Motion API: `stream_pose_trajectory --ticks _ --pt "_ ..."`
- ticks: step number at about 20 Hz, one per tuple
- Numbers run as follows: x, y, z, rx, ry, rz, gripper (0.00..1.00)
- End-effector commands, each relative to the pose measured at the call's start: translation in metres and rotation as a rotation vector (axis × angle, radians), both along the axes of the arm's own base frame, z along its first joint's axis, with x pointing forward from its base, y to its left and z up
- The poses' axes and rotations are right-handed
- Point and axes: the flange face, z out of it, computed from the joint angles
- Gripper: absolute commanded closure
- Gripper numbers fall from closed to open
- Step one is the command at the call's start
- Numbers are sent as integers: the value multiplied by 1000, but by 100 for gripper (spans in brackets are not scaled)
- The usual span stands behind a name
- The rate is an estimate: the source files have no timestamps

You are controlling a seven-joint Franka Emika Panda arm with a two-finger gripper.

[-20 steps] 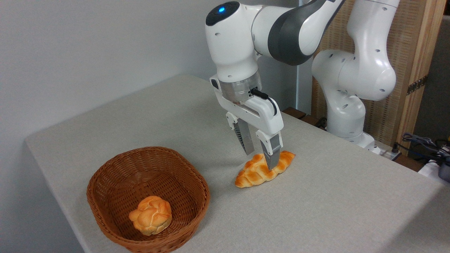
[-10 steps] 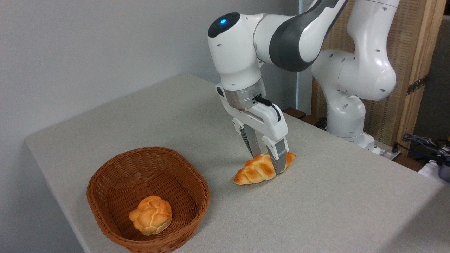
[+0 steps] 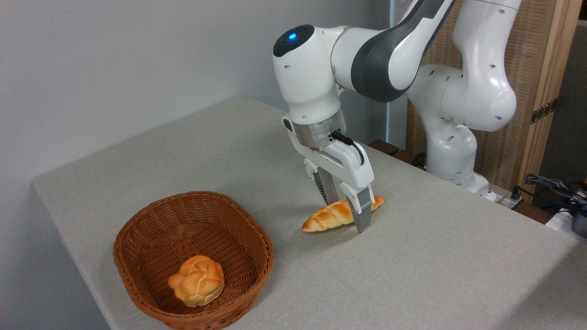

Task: Put bread into the basket
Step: 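Close the gripper on the braided roll, then lift the braided roll and carry it over the wicker basket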

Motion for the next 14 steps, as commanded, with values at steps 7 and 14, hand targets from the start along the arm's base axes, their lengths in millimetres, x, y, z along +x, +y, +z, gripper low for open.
stream_pose_trajectory --ticks 7,14 --pt "-4 2 -10 0 8 -91 70" --pt "-4 2 -9 -3 12 -101 84"
